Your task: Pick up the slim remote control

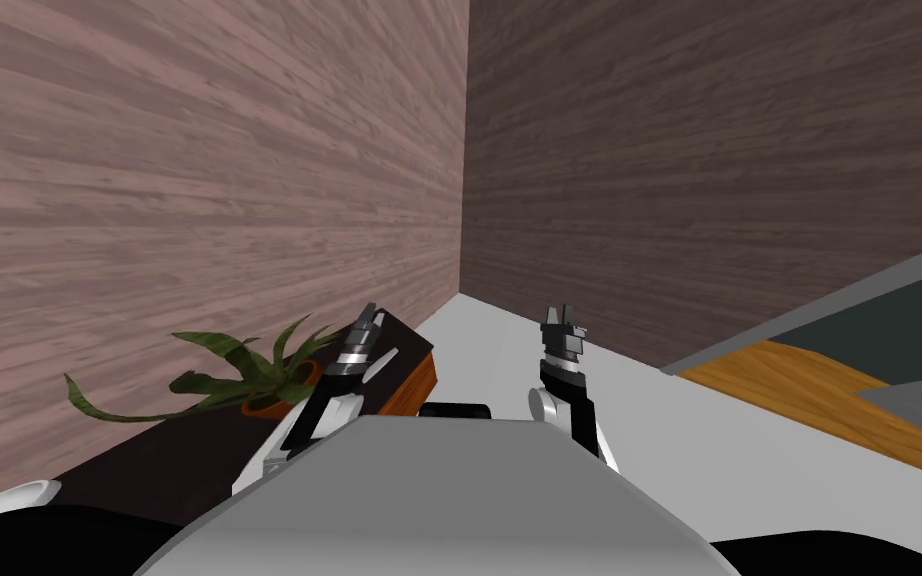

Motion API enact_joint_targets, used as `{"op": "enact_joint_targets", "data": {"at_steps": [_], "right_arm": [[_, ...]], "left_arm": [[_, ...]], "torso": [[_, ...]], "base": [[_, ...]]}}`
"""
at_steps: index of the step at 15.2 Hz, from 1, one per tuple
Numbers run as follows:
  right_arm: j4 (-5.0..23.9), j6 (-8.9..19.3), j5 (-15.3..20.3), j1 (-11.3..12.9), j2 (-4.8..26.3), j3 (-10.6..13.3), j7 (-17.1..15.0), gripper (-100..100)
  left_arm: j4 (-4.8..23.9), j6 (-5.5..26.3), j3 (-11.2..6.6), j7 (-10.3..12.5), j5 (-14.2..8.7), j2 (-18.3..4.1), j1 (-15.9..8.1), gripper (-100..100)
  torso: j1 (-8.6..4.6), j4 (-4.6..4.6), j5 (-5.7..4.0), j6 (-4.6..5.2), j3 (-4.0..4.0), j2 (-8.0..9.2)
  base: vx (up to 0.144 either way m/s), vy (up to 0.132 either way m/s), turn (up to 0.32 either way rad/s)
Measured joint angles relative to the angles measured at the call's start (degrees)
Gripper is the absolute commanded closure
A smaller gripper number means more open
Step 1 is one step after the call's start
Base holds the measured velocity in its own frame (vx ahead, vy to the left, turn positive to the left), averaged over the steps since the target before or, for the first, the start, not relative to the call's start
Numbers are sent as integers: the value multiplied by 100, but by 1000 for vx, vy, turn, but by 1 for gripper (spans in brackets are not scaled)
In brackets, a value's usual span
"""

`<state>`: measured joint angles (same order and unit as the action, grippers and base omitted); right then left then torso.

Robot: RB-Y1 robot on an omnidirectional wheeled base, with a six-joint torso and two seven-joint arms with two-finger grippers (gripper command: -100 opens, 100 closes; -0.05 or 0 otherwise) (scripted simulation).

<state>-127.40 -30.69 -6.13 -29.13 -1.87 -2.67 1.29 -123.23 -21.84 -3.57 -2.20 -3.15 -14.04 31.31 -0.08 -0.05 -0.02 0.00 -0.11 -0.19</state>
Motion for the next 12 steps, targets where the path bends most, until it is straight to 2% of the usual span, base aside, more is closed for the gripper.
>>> {"op": "enact_joint_targets", "data": {"at_steps": [10,12], "right_arm": [[0,0,0,0,0,0,0,0],[0,0,0,0,0,0,0,0]], "left_arm": [[1000,971,-461,78,-694,-677,37,-100],[1310,1143,-574,114,-872,-826,22,-100]], "torso": [[0,0,0,0,-1,-1],[1,-1,0,0,-4,-7]], "base": [[54,-30,-72],[55,-21,-46]]}}
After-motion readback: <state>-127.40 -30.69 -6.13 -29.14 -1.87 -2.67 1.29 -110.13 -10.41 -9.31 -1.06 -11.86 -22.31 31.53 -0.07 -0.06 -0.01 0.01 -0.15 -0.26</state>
